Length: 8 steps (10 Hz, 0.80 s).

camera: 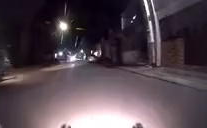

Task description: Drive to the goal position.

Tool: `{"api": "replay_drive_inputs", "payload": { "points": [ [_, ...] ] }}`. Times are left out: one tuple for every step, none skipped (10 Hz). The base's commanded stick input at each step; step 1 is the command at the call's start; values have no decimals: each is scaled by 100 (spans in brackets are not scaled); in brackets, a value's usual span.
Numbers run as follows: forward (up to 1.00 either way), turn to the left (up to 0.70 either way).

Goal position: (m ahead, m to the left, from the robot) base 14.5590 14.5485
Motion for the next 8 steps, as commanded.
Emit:
{"api": "replay_drive_inputs", "payload": {
  "points": [
    [60,0],
    [60,0],
    [60,0],
    [60,0],
    [60,0],
    [60,0],
    [60,0],
    [60,0]
  ]
}}
